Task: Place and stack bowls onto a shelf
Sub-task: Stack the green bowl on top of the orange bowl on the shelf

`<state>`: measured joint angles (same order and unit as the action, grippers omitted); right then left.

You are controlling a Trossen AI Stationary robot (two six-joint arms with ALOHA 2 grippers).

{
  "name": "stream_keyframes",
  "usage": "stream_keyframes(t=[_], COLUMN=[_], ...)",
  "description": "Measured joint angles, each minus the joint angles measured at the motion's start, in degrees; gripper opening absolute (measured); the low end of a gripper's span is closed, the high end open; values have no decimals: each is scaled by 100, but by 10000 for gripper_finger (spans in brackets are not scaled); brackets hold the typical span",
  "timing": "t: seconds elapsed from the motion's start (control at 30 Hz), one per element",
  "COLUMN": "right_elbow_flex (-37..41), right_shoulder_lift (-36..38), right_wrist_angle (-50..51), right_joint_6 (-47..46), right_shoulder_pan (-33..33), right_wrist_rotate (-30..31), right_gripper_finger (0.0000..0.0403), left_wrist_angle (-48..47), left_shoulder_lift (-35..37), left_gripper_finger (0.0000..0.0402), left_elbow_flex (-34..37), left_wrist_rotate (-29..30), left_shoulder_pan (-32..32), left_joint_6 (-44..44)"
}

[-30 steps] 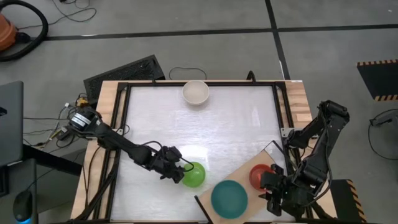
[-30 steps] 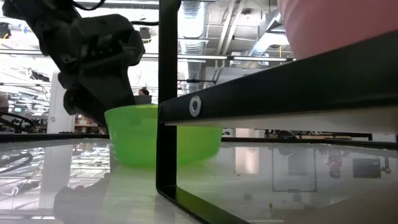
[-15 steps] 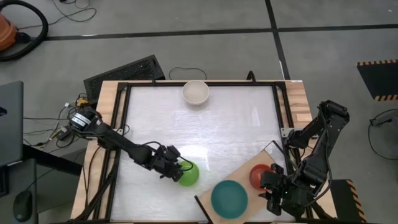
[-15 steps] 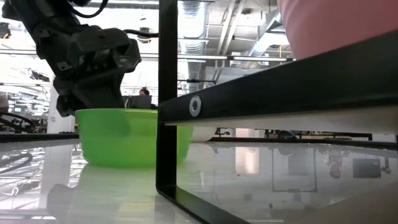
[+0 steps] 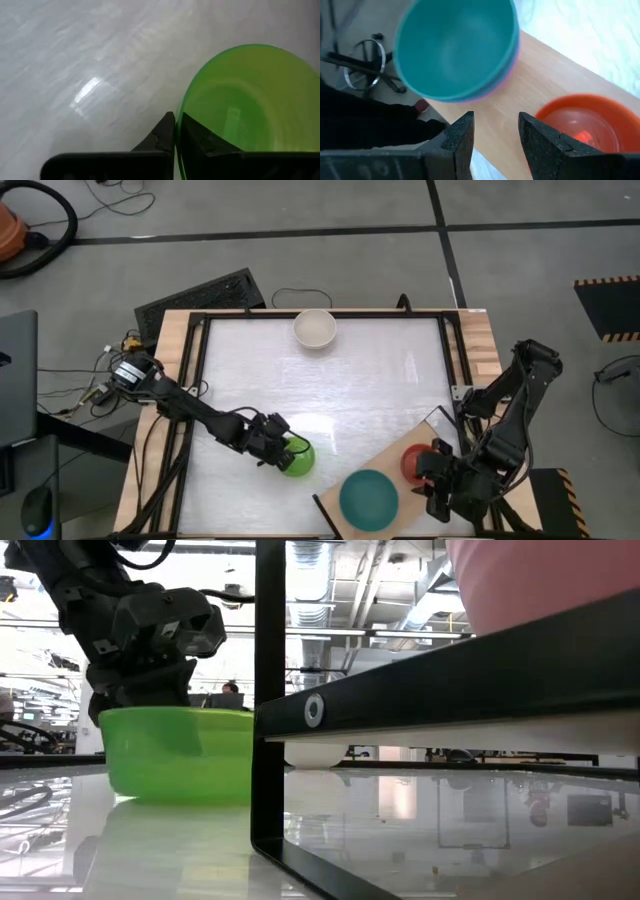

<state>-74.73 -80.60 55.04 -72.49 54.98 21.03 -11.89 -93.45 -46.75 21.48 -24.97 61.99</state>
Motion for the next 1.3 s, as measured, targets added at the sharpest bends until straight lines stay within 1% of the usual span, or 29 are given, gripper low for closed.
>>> stream_keyframes(t=[0.17, 0.33, 0.43, 0.6, 0.7, 0.8, 0.83, 0.9, 0.97, 1.1, 1.2, 1.3], right_elbow_flex=[-389, -648, -749, -803, -803, -803, -805, -805, -805, -811, -811, -798], right_shoulder_lift=[155, 313, 348, 348, 346, 346, 346, 346, 345, 240, 96, 16], right_wrist_angle=[29, 60, 68, 94, -213, -757, -951, -1268, -1462, -1649, -1902, -1976], right_joint_6=[569, 1287, 1567, 1668, 2045, 2716, 3087, 4100, 5001, 6733, 7756, 8480], right_shoulder_pan=[-227, -644, -1024, -1805, -2264, -2664, -2756, -2868, -2902, -2963, -2938, -2951], right_wrist_rotate=[2, 44, 236, 714, 1010, 1081, 1006, 635, 349, -194, -263, -312], right_gripper_finger=[179, 179, 179, 179, 179, 179, 179, 179, 179, 179, 179, 179], left_wrist_angle=[-134, -345, -541, -529, -519, -520, -522, -564, -603, -540, -548, -545], left_shoulder_lift=[270, 723, 984, 1154, 1101, 1084, 1084, 1082, 1079, 1082, 1077, 1064], left_gripper_finger=[0, 0, 0, 0, 0, 0, 0, 0, 0, 0, 0, 0], left_elbow_flex=[-311, -794, -1118, -1654, -1916, -2032, -2043, -2068, -2102, -2128, -2128, -2128], left_wrist_rotate=[128, 361, 840, 2048, 2295, 2217, 2098, 1719, 1429, 1077, 569, 50], left_shoulder_pan=[99, 344, 474, 630, 765, 921, 990, 1137, 1249, 1388, 1500, 1604], left_joint_6=[-321, -939, -1286, -1942, -2304, -2628, -2689, -2726, -2727, -2750, -2816, -2809])
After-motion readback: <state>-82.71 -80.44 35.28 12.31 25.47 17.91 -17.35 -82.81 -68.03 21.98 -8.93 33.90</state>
